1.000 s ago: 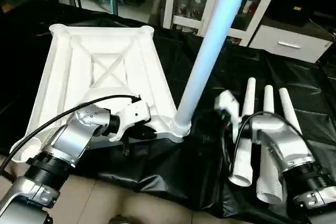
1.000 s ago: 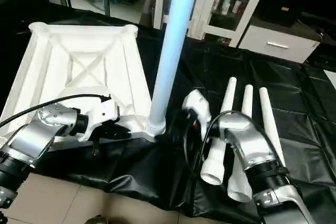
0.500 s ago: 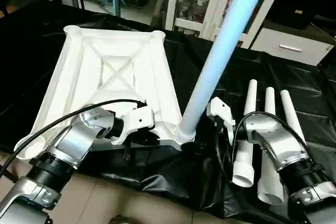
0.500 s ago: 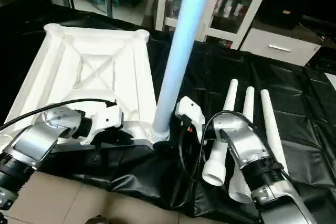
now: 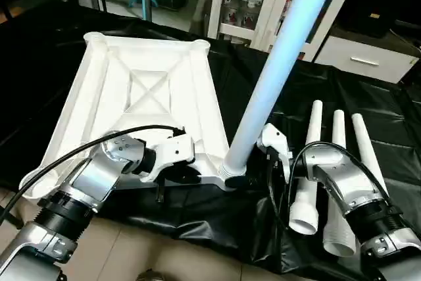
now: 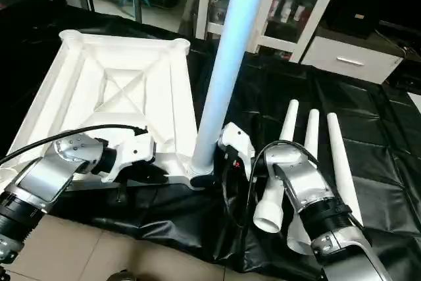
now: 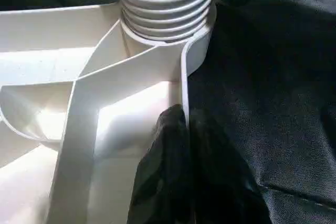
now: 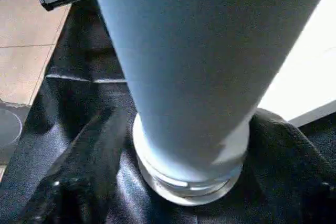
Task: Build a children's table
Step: Rotate leg to tighten
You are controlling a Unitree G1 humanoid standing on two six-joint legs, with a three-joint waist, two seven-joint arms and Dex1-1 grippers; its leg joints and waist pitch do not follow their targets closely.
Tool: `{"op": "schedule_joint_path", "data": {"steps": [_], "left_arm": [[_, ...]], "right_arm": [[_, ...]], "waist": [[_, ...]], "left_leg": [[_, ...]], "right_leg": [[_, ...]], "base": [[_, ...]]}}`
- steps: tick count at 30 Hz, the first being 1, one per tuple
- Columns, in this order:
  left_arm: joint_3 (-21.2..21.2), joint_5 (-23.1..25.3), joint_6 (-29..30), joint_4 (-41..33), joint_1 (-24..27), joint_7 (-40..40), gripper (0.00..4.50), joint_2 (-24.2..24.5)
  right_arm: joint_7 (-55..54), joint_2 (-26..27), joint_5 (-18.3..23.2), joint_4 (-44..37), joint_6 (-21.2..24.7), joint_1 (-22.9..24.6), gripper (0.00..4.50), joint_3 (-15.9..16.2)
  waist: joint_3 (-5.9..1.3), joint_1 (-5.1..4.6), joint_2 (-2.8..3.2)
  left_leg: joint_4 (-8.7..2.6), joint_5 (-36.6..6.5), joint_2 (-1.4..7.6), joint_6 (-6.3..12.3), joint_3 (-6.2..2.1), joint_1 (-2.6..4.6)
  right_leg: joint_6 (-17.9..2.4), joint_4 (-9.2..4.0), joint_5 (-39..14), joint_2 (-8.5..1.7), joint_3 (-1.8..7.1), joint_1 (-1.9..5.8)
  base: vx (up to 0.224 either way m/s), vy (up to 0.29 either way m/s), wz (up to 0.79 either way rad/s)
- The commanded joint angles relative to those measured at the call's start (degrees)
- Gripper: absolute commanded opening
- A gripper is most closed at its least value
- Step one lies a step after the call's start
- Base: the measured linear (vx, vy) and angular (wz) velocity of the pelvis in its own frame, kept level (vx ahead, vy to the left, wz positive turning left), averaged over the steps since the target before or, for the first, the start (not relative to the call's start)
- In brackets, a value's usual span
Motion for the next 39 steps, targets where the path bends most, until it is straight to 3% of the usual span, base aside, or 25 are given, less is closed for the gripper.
{"op": "schedule_joint_path", "data": {"steps": [1,6,13,15,18,20,25,27,29,30,32,33,39], "left_arm": [[-4.7,2.2,0.4,0.8,1.3,-1.3,0.00,-0.8],[-4.7,2.3,0.3,0.8,1.5,-1.5,0.00,-0.6],[-4.6,2.6,0.4,1.1,1.6,-1.2,0.00,-0.5],[-3.8,2.5,0.8,1.9,1.4,0.6,0.00,-1.5],[-2.4,2.4,2.0,3.3,0.7,3.9,0.00,-3.5],[-1.2,2.1,3.3,4.7,-0.4,6.6,0.00,-5.4],[1.4,2.0,6.1,9.0,-4.5,13.5,0.00,-10.5],[2.5,2.1,7.1,10.8,-6.3,16.6,0.00,-12.9],[3.3,2.9,8.2,12.6,-7.8,19.7,0.00,-14.9],[3.4,3.2,8.6,13.1,-8.2,20.6,0.00,-15.4],[3.6,4.3,9.7,14.8,-9.4,23.7,0.00,-17.1],[3.3,5.6,10.2,17.1,-10.9,27.1,0.00,-19.1],[3.0,7.2,9.7,20.0,-12.2,30.6,0.00,-21.2]], "right_arm": [[1.1,0.2,0.0,-0.2,-1.0,-0.3,3.24,-0.1],[1.0,0.4,0.0,-0.3,-1.0,-0.1,2.81,-0.1],[-0.9,1.5,-0.8,1.0,-1.8,1.0,2.73,-0.2],[-6.4,3.5,-1.6,4.4,-1.9,1.0,2.73,-1.5],[-15.0,6.5,-2.9,9.2,-1.6,1.0,2.72,-3.3],[-20.7,8.8,-3.1,11.5,-0.5,0.7,2.72,-4.6],[-34.4,15.3,-3.2,16.1,1.6,-1.4,2.72,-7.8],[-40.1,17.8,-3.8,18.9,0.9,-3.1,2.72,-8.7],[-44.8,19.7,-4.2,21.6,0.1,-4.5,2.72,-9.6],[-46.3,20.3,-4.3,22.3,-0.2,-4.9,2.72,-9.7],[-51.2,22.1,-4.8,24.4,-1.1,-6.0,2.72,-10.4],[-57.2,24.7,-4.7,27.2,-2.0,-7.7,2.72,-11.7],[-62.0,27.9,-4.5,31.9,-4.1,-10.6,2.72,-13.6]], "waist": [[-3.61,-0.27,0.94],[-3.55,-0.18,1.00],[-3.55,-0.18,1.05],[-3.47,-0.28,1.05],[-2.77,-0.84,1.10],[-2.35,-1.34,1.12],[-2.58,-2.23,1.29],[-2.66,-2.68,1.30],[-2.69,-2.66,1.24],[-2.70,-2.67,1.35],[-2.84,-2.72,1.29],[-3.04,-2.68,1.36],[-3.44,-2.50,1.23]], "left_leg": [[-3.35,-3.2,1.66,1.01,-0.13,0.87],[-3.41,-4.3,1.66,0.54,-0.16,0.81],[-3.40,-4.6,1.63,0.21,-0.16,0.78],[-3.53,-5.8,1.67,-0.12,-0.16,0.85],[-4.40,-12.8,1.80,-2.28,-0.38,0.82],[-5.02,-19.9,1.91,-3.87,-0.96,1.15],[-5.20,-22.4,1.89,-4.90,-1.50,1.30],[-5.31,-21.9,1.89,-5.07,-1.63,0.89],[-5.23,-21.1,1.86,-4.87,-1.50,0.97],[-5.11,-21.1,1.83,-4.90,-1.33,1.37],[-5.05,-19.9,1.80,-4.79,-1.18,1.27],[-4.97,-18.4,1.77,-4.76,-1.09,1.27],[-4.46,-11.3,1.44,-3.59,-0.46,0.73]], "right_leg": [[-14.0,-2.81,8.4,-3.76,2.50,2.20],[-13.7,-2.88,7.1,-3.77,2.53,2.18],[-13.6,-2.84,7.0,-3.79,2.56,2.13],[-13.6,-2.99,5.4,-3.85,2.55,2.03],[-12.3,-4.13,-5.3,-4.22,2.66,1.75],[-9.2,-5.23,-18.2,-4.70,2.80,1.63],[-7.3,-5.75,-23.4,-4.92,2.77,0.94],[-7.1,-5.70,-22.6,-4.80,2.67,1.07],[-7.2,-5.70,-20.8,-4.75,2.76,0.93],[-7.5,-5.69,-19.9,-4.66,2.87,0.55],[-8.1,-5.37,-16.9,-4.55,2.98,0.55],[-8.2,-5.11,-14.6,-4.44,2.96,0.58],[-9.1,-3.87,-0.9,-3.84,2.87,1.08]], "base": [[0.000,0.000,0.00],[0.000,0.000,0.00],[0.000,0.000,0.00],[0.000,0.000,0.00],[0.000,0.000,0.00],[-0.026,-0.002,-0.04],[-0.055,-0.001,-0.08],[0.000,0.000,0.00],[0.000,0.000,0.00],[0.000,0.000,0.00],[0.000,0.000,0.00],[0.000,0.000,0.00],[0.008,-0.002,0.00]]}}
